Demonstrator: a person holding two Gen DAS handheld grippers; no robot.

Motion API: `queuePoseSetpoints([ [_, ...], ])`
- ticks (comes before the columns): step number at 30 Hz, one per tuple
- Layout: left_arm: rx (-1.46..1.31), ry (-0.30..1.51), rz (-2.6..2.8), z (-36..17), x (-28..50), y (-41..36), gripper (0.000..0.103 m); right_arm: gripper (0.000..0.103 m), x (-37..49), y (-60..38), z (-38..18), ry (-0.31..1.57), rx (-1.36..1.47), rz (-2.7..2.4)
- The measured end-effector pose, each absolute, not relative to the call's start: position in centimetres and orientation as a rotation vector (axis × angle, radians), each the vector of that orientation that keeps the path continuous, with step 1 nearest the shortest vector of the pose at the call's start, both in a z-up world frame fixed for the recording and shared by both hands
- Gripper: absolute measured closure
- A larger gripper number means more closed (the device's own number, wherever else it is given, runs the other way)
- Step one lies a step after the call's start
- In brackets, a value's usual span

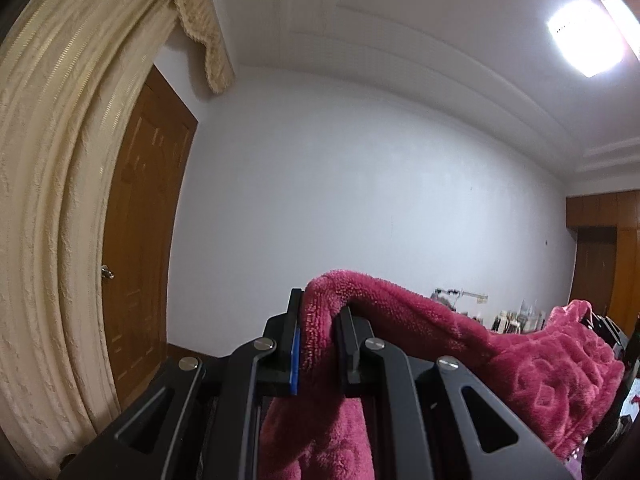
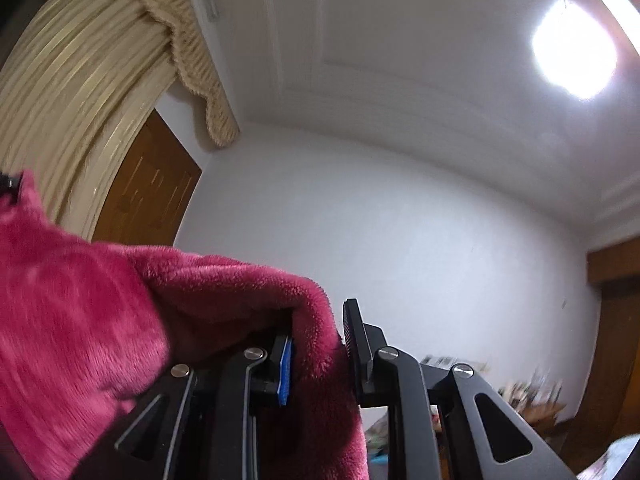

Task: Fold clothes
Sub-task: 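Lift the robe high with both grippers to shake it out, then lower the held robe onto the black bed with both grippers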

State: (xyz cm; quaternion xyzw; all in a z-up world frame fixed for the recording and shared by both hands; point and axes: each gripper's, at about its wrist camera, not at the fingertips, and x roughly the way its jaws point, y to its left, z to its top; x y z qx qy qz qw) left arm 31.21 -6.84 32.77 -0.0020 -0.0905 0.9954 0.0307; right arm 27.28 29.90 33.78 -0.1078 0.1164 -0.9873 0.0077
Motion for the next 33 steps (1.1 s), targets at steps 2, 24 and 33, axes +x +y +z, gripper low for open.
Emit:
queuePoseSetpoints([
  [2, -0.041, -0.262, 3.06, 32.6, 29.0, -6.6, 0.087, 0.082, 25.6, 30.3, 33.3, 0.336, -0.282, -3.1],
  [24, -0.887, -0.279, 2.937, 16.3, -2.5, -5.6, 0.087, 0.082, -2.7, 33.9, 18.4, 0.046, 0.588, -3.025],
  [33, -1.176, -0.249, 2.83, 8.0, -11.7, -5.6, 0.087, 0.082, -10.6, 33.6, 11.2, 0.052, 0.89, -2.987],
])
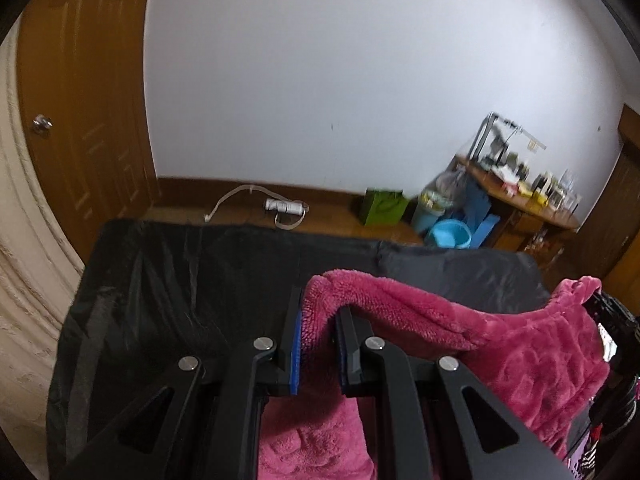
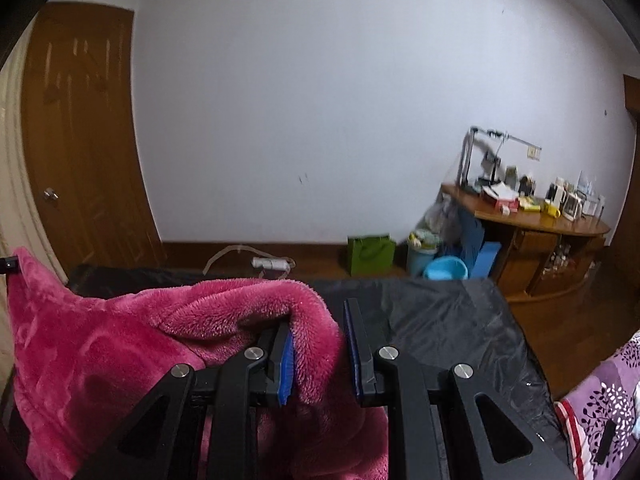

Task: Fold clothes
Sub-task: 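Lower the held robe onto the black bed with both grippers, then open both grippers and release the robe onto the bed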

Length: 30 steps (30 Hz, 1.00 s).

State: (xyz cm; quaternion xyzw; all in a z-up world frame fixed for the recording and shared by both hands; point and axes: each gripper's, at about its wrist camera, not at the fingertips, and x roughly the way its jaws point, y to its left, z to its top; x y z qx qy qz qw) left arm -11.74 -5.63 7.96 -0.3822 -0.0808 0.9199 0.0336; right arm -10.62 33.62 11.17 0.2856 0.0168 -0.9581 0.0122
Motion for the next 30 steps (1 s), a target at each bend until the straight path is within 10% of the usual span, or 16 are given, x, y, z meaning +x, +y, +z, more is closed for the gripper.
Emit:
queuePoseSetpoints([
  [17, -1.552, -0.281, 2.679, -5.2, -21.4, -4.8, 0.086, 0.081, -19.7, 33.3, -1.0, 0.151, 1.334, -2.864],
  [23, -1.688, -0.223, 2.652, -9.7, -23.2, -4.7, 0.07, 0.076, -21.2, 34.2, -4.7, 0.065, 1.511, -2.776],
  [27, -1.73, -0.274, 2.641, -11.6, -23.2, -5.4, 0.059, 0.039, -20.8, 34.0, -5.2, 0.139, 1.525, -2.788],
  [30, -1.733, -0.307, 2.645, -11.7, -22.8, -5.9, 0.051, 0.037, -19.8, 33.8, -4.9, 0.196, 1.494, -2.8],
])
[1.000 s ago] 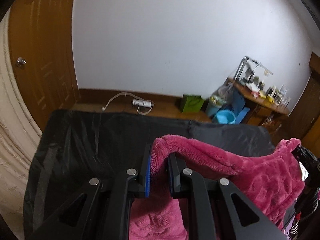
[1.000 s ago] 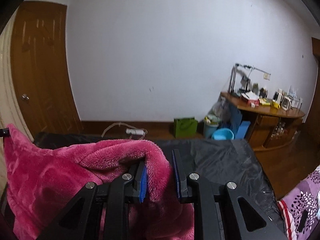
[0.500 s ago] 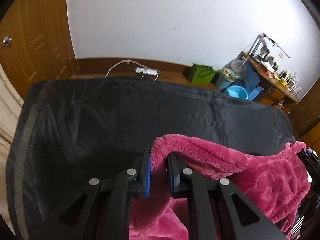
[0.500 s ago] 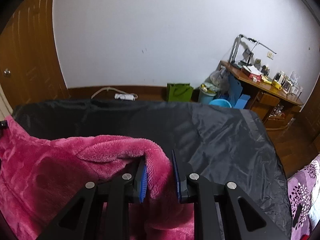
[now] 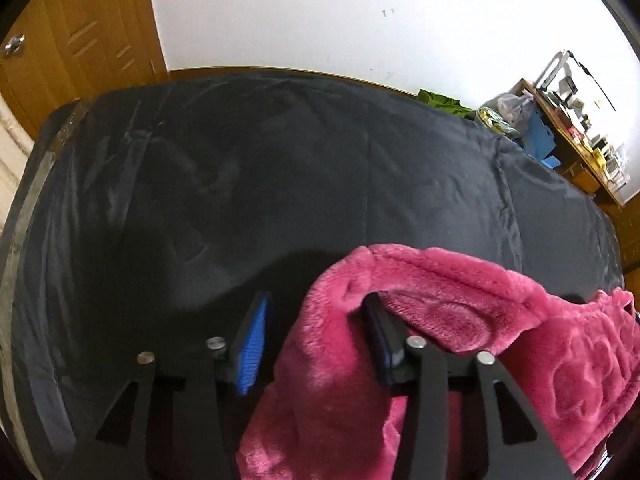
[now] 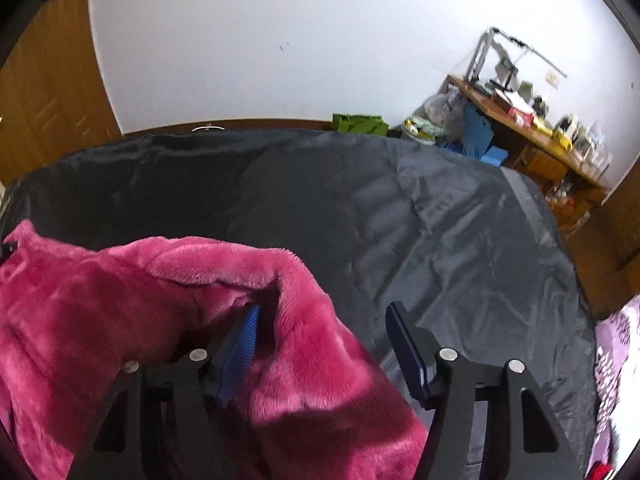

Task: Fold clothes
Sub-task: 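Open both grippers and release the robe onto the bed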

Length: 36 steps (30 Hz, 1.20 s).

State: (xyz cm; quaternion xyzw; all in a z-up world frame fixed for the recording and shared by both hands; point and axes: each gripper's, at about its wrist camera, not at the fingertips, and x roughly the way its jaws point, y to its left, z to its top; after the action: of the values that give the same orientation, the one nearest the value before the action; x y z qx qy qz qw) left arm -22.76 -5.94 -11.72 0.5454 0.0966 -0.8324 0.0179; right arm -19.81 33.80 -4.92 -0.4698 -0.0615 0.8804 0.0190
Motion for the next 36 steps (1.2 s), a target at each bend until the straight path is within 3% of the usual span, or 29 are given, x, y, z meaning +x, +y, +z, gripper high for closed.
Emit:
queuePoseSetpoints([
  [5, 1.656, 0.299, -2.581, -9.7, -21.4, -6.9, 0.039, 0.037, -17.5, 34.1, -2.7, -0.229, -1.36, 2.761],
  [10, 1.563, 0.178, -2.643, -6.6, -18.6, -7.2, 0.033, 0.037, -14.6, 31.8, -2.4, -0.503, -1.361, 2.829],
  [13, 1.503, -0.068, -2.684, -5.4, -17.4, -5.7, 0.025, 0.037, -13.4, 29.4, -4.2, -0.712, -1.46, 2.859],
  [15, 1.499, -0.314, -2.709, -5.8, -17.0, -3.7, 0.025, 0.037, -13.3, 28.6, -5.3, -0.732, -1.535, 2.869],
  [21, 1.5, -0.913, -2.752, -7.5, -16.0, 2.9, 0.025, 0.037, -14.1, 27.2, -6.2, -0.622, -1.702, 2.942],
  [24, 1.518, -1.031, -2.811, -7.6, -15.9, 5.3, 0.025, 0.037, -14.7, 26.7, -6.3, -0.569, -1.831, 2.98],
  [26, 1.546, -1.074, -2.831, -7.6, -16.2, 6.2, 0.025, 0.037, -15.1, 26.5, -6.5, -0.423, -1.964, 3.014],
  [29, 1.651, -1.058, -2.843, -8.1, -17.2, 6.8, 0.025, 0.037, -16.0, 26.5, -7.0, -0.109, -2.176, 3.041],
  [31, 1.719, -0.945, -2.865, -8.1, -18.2, 6.3, 0.025, 0.037, -16.5, 26.3, -7.2, 0.021, -2.229, 3.048],
  [33, 1.777, -0.754, -2.915, -7.6, -19.3, 5.3, 0.025, 0.037, -17.3, 26.3, -7.4, 0.162, -2.246, 3.055],
  [36, 1.846, -0.238, -2.962, -6.6, -22.3, 2.5, 0.025, 0.037, -19.1, 26.9, -7.5, 0.419, -2.206, 3.062],
])
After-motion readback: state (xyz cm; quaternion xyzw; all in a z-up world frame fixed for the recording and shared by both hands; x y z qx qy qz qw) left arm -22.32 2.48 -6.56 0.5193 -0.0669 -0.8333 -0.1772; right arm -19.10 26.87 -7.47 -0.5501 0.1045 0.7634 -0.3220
